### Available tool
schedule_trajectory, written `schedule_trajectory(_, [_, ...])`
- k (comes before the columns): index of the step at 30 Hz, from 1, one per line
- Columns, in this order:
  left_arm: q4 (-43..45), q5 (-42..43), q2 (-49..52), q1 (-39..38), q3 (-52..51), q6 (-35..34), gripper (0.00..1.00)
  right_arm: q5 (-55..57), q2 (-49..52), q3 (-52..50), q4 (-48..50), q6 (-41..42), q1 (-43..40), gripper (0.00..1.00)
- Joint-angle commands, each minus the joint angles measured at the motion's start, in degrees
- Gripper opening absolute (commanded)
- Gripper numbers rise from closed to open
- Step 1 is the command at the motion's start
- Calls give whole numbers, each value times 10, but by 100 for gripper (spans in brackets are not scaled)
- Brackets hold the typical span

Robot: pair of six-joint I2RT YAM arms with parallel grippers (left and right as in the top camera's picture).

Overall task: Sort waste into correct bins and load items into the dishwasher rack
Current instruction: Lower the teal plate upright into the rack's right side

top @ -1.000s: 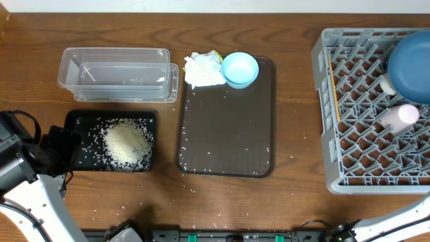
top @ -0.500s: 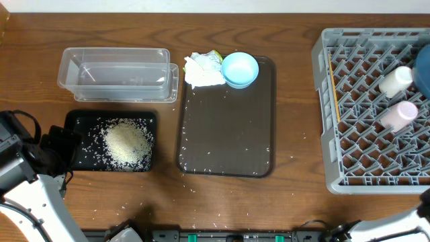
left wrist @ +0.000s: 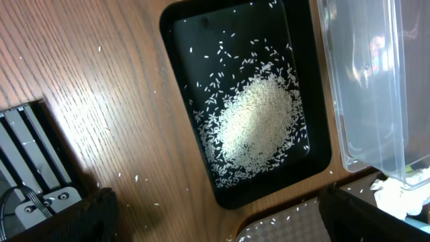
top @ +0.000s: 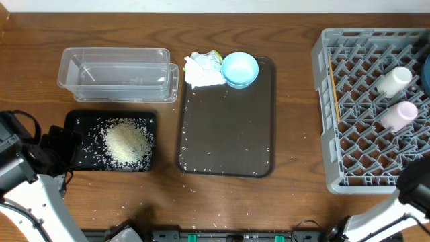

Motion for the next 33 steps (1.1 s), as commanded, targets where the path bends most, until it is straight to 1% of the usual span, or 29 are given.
schedule_trajectory(1, [-2, -7, 1, 3, 4, -4, 98, 101, 24, 0, 9, -13, 8, 95])
schedule_trajectory(3, [-2, -7, 1, 3, 4, -4, 98, 108, 38, 0, 13, -15, 9, 91])
schedule_trajectory(7, [-2, -7, 1, 3, 4, -4, 98, 108, 73, 0, 15, -15, 9, 87])
schedule_trajectory(8, [-2, -7, 1, 3, 4, -4, 98, 108, 82, 0, 14, -16, 9, 85])
schedule_trajectory(9, [-2, -7, 1, 3, 4, -4, 98, 108, 89, 0, 12, -16, 9, 80])
schedule_trajectory(10, [-2, -7, 1, 3, 4, -4, 98, 108, 96, 0, 11, -15, 9, 72])
schedule_trajectory(11, [-2, -7, 1, 3, 4, -4, 98, 108, 101, 0, 9, -15, 9, 62])
schedule_trajectory(12, [-2, -7, 1, 3, 4, -4, 98, 108, 104, 0, 8, -15, 9, 55])
schedule_trajectory(13, [-2, -7, 1, 3, 4, -4, 98, 108, 107, 0, 8, -15, 9, 51])
schedule_trajectory(22, [-2, -7, 1, 3, 4, -4, 98, 108, 125, 0, 0, -16, 10, 51])
schedule_trajectory(27, [-2, -7, 1, 3, 4, -4, 98, 108, 141, -1, -11, -17, 13, 46])
schedule_trajectory(29, [-2, -7, 1, 3, 4, -4, 98, 113, 144, -1, -17, -17, 14, 37])
schedule_trajectory(33, [-2, -7, 1, 3, 4, -4, 98, 112, 138, 0, -20, -17, 14, 23])
